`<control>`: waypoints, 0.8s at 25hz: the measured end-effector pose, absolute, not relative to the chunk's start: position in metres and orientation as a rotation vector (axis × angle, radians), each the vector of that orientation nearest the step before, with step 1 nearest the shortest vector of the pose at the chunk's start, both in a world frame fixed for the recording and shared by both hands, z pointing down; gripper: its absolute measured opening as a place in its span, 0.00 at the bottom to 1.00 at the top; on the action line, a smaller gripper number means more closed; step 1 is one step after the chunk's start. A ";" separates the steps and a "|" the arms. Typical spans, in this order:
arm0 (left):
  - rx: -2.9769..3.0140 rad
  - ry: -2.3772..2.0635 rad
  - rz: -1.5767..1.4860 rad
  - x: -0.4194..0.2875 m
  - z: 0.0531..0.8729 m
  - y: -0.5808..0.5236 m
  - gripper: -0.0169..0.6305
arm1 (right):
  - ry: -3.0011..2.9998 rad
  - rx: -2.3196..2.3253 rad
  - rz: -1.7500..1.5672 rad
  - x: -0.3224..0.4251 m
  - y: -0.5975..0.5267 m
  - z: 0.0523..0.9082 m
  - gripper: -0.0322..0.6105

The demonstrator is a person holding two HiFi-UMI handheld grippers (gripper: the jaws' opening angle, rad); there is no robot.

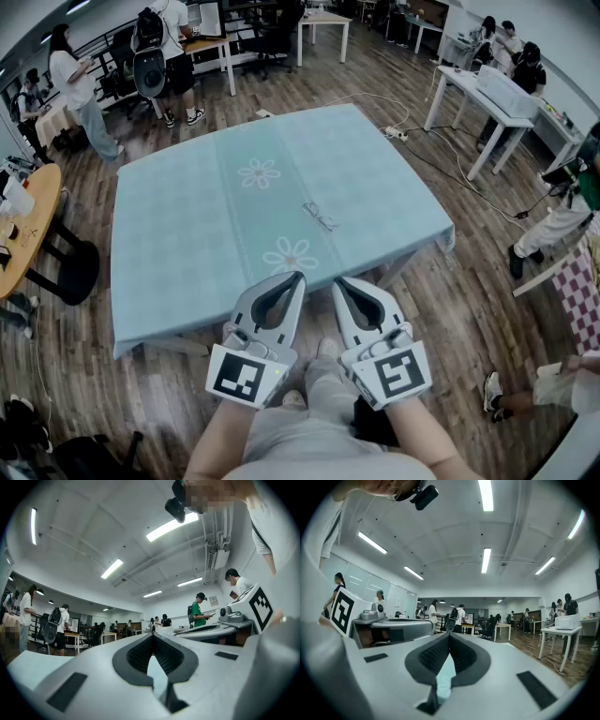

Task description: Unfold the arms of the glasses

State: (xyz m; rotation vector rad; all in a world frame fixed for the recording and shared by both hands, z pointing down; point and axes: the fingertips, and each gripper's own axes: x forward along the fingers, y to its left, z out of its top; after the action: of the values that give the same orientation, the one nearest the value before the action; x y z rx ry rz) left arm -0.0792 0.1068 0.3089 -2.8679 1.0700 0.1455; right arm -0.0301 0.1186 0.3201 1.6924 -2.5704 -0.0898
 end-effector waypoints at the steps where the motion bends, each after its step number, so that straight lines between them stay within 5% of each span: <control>1: -2.869 1.077 0.158 -0.082 0.308 0.112 0.04 | -2.566 1.696 -0.088 -0.031 0.123 0.319 0.06; 20: -2.863 1.095 0.219 -0.107 0.309 0.150 0.04 | -2.631 1.677 -0.063 -0.046 0.163 0.315 0.06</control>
State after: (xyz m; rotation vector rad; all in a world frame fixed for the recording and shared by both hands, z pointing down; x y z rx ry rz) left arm -0.1073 0.1501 0.3091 -2.8625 1.0951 0.2193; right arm -0.0457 0.1631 0.3149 1.6771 -2.6313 -0.0629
